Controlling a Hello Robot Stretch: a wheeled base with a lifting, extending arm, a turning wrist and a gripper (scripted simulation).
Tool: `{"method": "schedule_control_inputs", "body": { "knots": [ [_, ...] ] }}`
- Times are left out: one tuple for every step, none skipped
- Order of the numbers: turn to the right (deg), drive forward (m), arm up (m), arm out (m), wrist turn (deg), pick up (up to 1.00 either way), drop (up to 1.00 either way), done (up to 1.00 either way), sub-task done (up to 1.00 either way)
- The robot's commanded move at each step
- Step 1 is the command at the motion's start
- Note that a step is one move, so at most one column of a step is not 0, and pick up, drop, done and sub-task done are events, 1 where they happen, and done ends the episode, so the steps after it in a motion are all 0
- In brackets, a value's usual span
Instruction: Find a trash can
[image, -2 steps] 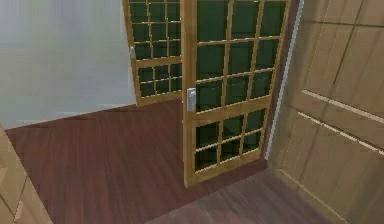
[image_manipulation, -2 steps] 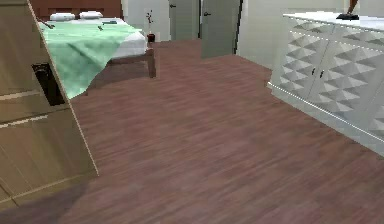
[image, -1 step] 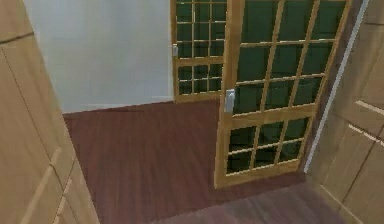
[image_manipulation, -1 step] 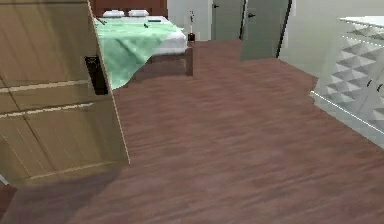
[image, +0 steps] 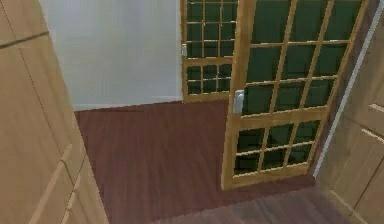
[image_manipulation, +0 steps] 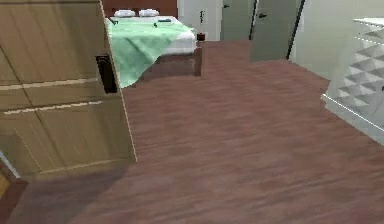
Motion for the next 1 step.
{"method": "schedule_control_inputs", "body": {
  "knots": [
    [45.0, 0.00, 0.00, 0.00, 0.0, 0.00, 0.00, 0.00, 0.00]
  ]
}}
